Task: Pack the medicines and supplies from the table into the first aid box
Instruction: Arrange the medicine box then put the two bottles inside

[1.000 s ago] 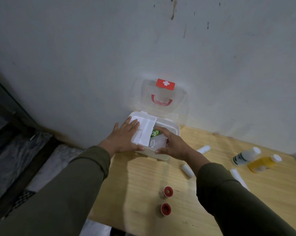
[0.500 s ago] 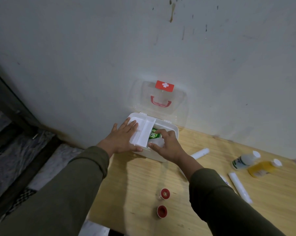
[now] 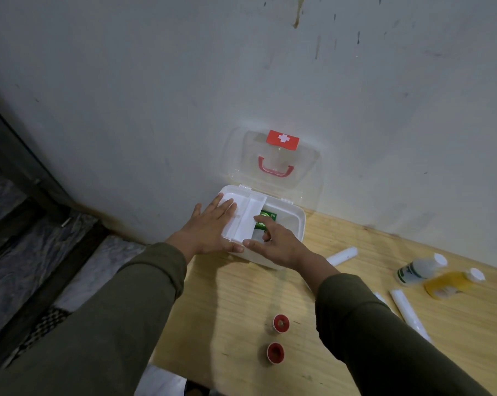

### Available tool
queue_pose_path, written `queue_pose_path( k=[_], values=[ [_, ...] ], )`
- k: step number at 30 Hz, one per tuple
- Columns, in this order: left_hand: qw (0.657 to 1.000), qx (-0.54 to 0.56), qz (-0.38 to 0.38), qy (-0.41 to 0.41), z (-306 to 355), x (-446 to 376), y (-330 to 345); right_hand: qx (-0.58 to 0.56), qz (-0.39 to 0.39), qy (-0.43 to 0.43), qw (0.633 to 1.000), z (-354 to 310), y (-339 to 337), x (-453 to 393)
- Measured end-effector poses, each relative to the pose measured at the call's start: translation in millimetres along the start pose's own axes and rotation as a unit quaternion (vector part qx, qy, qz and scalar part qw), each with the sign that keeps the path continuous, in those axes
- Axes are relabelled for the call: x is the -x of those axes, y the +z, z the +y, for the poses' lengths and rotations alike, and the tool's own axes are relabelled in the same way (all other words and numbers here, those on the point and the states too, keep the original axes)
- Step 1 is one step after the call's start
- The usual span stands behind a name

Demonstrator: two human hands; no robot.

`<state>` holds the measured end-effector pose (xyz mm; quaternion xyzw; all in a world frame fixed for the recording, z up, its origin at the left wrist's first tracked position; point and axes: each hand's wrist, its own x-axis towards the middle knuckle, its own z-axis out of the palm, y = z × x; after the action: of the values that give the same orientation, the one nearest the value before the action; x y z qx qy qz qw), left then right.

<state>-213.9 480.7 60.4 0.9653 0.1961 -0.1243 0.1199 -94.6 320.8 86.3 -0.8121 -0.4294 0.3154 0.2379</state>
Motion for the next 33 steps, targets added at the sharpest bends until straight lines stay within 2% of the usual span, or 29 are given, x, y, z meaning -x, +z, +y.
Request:
queue_pose_path(
  k=[5, 9, 15, 26, 33],
  values=[
    [1.000, 0.005, -0.002, -0.002, 2, 1, -2, 0.014, -0.066, 0.053, 0.996, 0, 0, -5],
    [1.000, 0.011, -0.004, 0.000, 1, 2, -3, 0.029, -0.070, 0.069, 0.995, -3, 2, -6],
    [1.000, 0.010, -0.007, 0.011, -1, 1, -4, 0.030, -0.013, 0.086, 0.996, -3, 1, -9],
    [1.000, 0.012, -0.007, 0.020, -1, 2, -3, 0.033, 0.037, 0.099, 0.994, -13, 3, 3],
    [0.999, 0.041, -0.013, 0.031, 0, 1, -11, 0.035, 0.136, 0.068, 0.988, -20, -11, 18]
  ],
)
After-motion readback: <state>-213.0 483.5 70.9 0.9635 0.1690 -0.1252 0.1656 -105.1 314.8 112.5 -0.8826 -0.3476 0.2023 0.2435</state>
